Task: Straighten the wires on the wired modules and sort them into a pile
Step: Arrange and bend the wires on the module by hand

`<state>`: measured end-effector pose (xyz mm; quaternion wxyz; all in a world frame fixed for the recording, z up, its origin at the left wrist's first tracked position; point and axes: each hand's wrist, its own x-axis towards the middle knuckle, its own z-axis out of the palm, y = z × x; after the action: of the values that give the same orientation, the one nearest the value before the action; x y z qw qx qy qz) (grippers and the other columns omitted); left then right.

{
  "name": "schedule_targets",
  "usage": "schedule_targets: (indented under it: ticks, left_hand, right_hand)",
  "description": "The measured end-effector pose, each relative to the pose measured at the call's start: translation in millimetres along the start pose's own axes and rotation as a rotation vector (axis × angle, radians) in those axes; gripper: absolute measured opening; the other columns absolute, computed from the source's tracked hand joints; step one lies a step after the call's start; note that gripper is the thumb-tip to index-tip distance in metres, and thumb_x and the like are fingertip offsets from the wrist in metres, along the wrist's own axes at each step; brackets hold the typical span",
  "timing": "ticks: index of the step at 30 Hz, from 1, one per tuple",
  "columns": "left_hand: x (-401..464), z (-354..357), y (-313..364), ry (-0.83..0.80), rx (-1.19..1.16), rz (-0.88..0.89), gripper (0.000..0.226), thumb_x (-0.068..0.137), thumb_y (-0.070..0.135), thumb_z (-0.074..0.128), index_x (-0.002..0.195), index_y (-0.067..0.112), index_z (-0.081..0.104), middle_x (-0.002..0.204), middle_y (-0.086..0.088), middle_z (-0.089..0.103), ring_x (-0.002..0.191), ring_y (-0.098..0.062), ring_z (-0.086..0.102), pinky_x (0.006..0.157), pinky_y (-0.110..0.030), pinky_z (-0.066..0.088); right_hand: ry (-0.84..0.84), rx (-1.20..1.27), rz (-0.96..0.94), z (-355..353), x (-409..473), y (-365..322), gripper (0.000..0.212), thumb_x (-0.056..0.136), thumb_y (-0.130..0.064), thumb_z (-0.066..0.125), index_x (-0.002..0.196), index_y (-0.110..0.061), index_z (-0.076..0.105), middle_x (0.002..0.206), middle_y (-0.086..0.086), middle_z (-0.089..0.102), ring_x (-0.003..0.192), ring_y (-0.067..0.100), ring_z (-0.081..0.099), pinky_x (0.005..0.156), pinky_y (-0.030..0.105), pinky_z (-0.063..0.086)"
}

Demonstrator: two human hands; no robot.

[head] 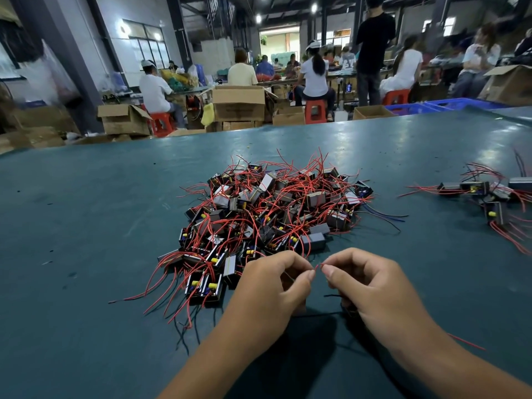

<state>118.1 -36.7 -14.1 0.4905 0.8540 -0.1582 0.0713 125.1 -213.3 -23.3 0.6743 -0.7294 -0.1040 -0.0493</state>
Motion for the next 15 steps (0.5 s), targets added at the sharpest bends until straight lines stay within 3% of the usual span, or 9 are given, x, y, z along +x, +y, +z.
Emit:
schedule_targets:
  ticks: [9,15]
  left_hand:
    - [0.4,4.3,3.1,0.016,-0.183,-0.077,0.009,0.093,0.015,0.070,0.085,0.013,0.068,0.069,-0.012,0.070,0.056,-0.015,0.062,0.055,-0.033,0.056]
    - [-1.2,3.3,7.3,0.006,-0.250,-0.108,0.007,0.092,0.007,0.070,0.092,0.007,0.063,0.072,-0.011,0.070,0.055,-0.016,0.064,0.054,-0.031,0.054]
  right_hand:
    - [0.013,0.029,-0.048,4.4,-1.2,-3.3,0.011,0.085,-0.010,0.074,0.077,-0.017,0.075,0.062,-0.006,0.067,0.056,-0.001,0.056,0.054,0.010,0.042]
    - [-0.003,0.022,-0.042,5.6,-0.4,-4.5,0.010,0.087,-0.006,0.071,0.077,-0.010,0.073,0.060,-0.008,0.066,0.054,-0.003,0.053,0.054,0.008,0.040]
